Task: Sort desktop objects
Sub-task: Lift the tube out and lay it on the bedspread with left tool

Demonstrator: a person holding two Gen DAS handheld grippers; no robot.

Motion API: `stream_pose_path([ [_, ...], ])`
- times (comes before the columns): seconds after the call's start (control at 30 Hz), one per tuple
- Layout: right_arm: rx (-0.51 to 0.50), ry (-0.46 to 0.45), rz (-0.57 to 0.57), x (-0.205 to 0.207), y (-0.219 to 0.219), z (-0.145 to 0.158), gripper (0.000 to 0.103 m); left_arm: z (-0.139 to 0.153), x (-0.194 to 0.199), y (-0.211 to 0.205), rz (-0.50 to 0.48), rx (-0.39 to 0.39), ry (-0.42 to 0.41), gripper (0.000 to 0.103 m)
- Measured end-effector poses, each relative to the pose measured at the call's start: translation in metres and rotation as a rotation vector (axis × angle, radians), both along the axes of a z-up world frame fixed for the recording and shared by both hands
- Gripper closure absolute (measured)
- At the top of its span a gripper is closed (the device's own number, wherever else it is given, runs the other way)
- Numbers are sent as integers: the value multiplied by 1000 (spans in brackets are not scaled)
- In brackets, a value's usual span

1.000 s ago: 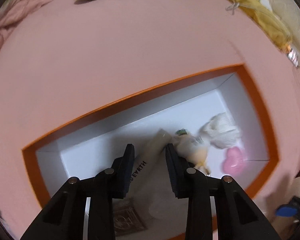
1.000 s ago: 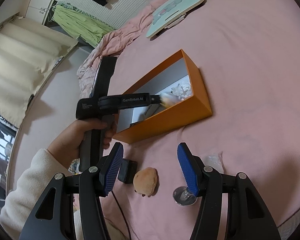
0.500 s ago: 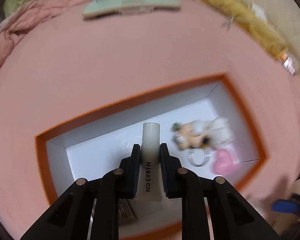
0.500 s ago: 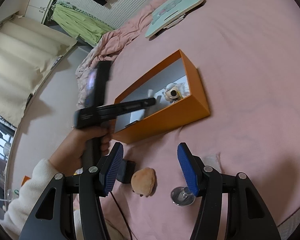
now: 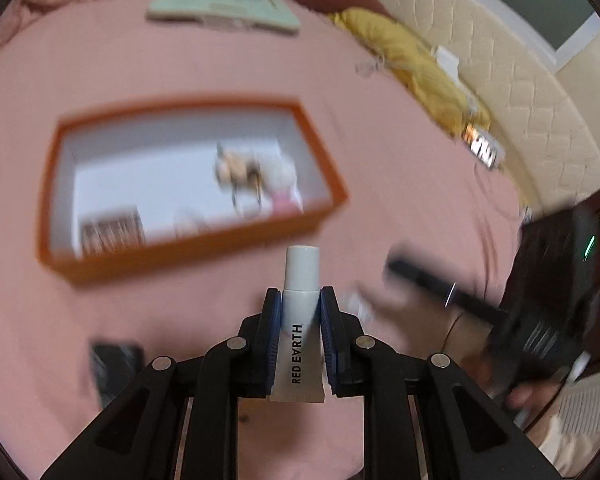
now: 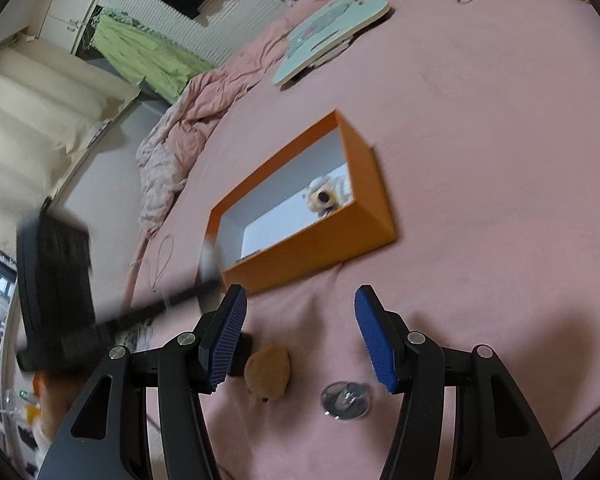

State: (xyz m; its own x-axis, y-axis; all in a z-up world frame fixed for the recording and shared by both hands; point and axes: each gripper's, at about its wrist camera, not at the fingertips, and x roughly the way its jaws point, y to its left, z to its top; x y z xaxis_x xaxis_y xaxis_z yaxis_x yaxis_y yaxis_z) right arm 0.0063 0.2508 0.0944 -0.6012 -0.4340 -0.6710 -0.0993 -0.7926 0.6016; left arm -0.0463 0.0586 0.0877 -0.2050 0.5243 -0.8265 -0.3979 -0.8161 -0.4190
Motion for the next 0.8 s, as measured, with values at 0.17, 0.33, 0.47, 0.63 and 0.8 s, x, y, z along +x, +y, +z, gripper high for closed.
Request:
stream_pose_path([
  [0.17, 28, -3, -51, 1, 11, 1, 45, -43, 35, -1, -6, -46, -36, 86],
  [0.33, 52, -11, -50, -2, 9, -1, 45, -52, 50, 4, -30, -90, 20, 76],
  [0.47, 88, -11, -35, -2, 4, -1, 45, -28, 50, -10, 15, 30, 122, 39],
  [0.63, 166, 14, -12, -1, -4, 3, 45, -1, 37, -36, 108, 13, 288, 20],
  [0.8, 297, 45, 57, 0, -25, 7, 45, -10, 22, -85, 353, 35, 257, 20],
])
